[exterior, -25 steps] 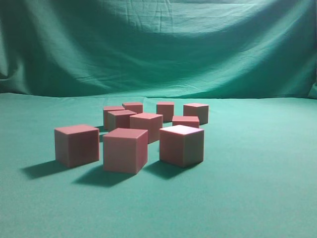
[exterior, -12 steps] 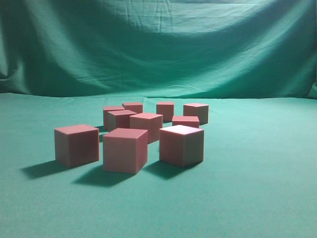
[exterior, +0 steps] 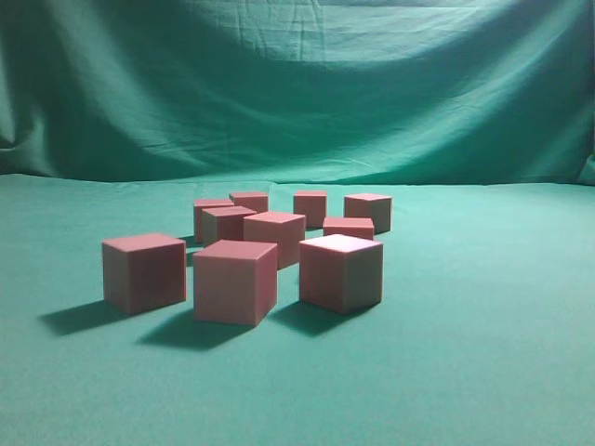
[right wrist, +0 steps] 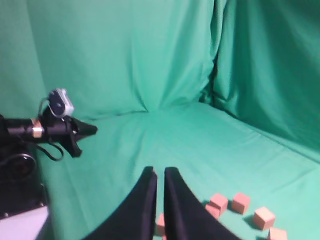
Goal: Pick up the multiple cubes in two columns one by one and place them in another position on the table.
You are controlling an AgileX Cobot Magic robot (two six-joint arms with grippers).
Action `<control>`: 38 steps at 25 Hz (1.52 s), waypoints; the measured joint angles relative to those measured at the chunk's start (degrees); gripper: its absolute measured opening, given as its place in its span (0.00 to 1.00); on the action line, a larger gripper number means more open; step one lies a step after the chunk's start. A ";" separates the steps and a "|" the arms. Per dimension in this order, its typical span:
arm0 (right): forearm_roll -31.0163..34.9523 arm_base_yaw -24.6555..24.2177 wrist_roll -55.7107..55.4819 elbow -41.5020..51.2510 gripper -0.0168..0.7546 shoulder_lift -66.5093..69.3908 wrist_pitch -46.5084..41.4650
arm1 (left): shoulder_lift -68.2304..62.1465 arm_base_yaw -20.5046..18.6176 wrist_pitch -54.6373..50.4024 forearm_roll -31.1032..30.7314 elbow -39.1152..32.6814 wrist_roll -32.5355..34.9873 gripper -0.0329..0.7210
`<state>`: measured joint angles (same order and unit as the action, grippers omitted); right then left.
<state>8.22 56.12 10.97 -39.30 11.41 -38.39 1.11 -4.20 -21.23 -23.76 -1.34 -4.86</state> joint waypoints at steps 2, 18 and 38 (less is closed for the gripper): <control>-0.57 -0.97 -0.54 4.43 0.08 -0.97 2.58 | 0.00 0.00 0.00 0.00 0.00 0.00 0.04; -1.04 -35.70 -1.96 34.85 0.08 -11.94 17.82 | 0.00 0.00 0.00 0.00 0.00 0.00 0.04; -0.94 -51.53 -1.96 40.66 0.08 -11.94 17.38 | 0.00 0.00 0.00 0.00 0.00 0.00 0.04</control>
<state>7.28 4.58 9.01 1.36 -0.53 -21.01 1.11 -4.20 -21.23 -23.76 -1.34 -4.86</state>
